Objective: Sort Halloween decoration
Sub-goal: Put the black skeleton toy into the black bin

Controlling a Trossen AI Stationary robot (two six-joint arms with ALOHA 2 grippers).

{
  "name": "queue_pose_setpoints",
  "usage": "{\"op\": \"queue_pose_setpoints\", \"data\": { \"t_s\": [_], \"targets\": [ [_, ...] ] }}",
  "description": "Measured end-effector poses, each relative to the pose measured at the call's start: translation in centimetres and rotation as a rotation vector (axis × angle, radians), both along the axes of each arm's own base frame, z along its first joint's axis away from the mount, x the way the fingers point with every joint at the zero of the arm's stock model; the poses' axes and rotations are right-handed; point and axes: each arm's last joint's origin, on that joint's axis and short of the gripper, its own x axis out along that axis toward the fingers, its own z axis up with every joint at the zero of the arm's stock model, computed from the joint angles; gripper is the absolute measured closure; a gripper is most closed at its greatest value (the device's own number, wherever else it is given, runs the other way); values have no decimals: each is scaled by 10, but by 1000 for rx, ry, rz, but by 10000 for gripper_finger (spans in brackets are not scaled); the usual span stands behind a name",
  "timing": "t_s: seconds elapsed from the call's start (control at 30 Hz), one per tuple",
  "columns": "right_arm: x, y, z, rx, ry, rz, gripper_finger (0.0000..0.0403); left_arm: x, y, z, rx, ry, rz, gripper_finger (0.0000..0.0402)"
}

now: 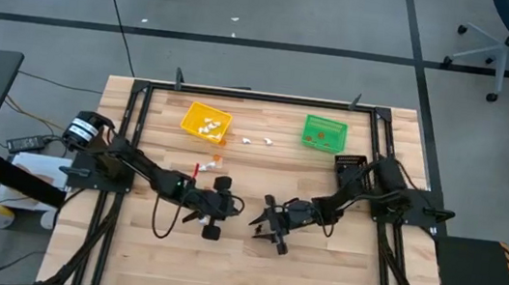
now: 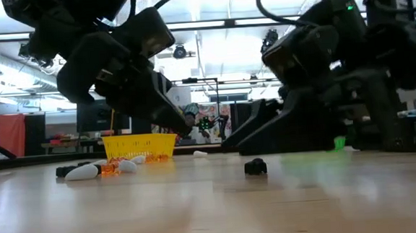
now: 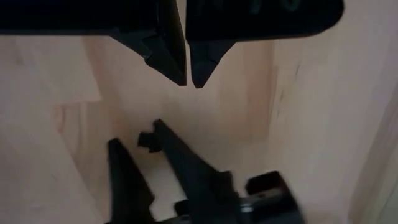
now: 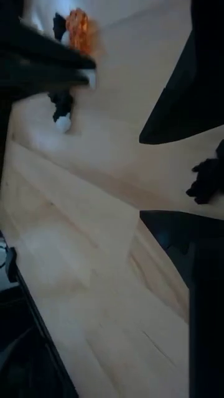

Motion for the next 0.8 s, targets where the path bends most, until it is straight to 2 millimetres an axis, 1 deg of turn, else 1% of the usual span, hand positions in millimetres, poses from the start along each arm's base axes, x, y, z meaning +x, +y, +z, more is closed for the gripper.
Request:
{"op": "queue_pose_setpoints", "data": {
  "t_s": [0.17, 0.23, 0.37, 0.47, 0.7, 0.8],
  "targets": [
    [5, 2, -17, -25, -12, 15, 215, -6, -1, 5, -5, 29, 4, 401],
    [7, 1, -20, -31, -17, 11, 217, -7, 0, 7, -3, 38, 6, 401],
    [6, -1, -26, -16, -4, 4, 235, -9, 0, 9, -2, 42, 11, 401],
    [5, -1, -27, -17, 8, 7, 262, -9, 1, 10, -2, 44, 11, 401],
    [4, -1, -29, -25, 30, 8, 347, -10, 1, 9, 1, 54, 11, 401],
    [5, -2, -29, -20, 32, 4, 373, -10, 1, 9, 1, 53, 11, 401]
  ]
}}
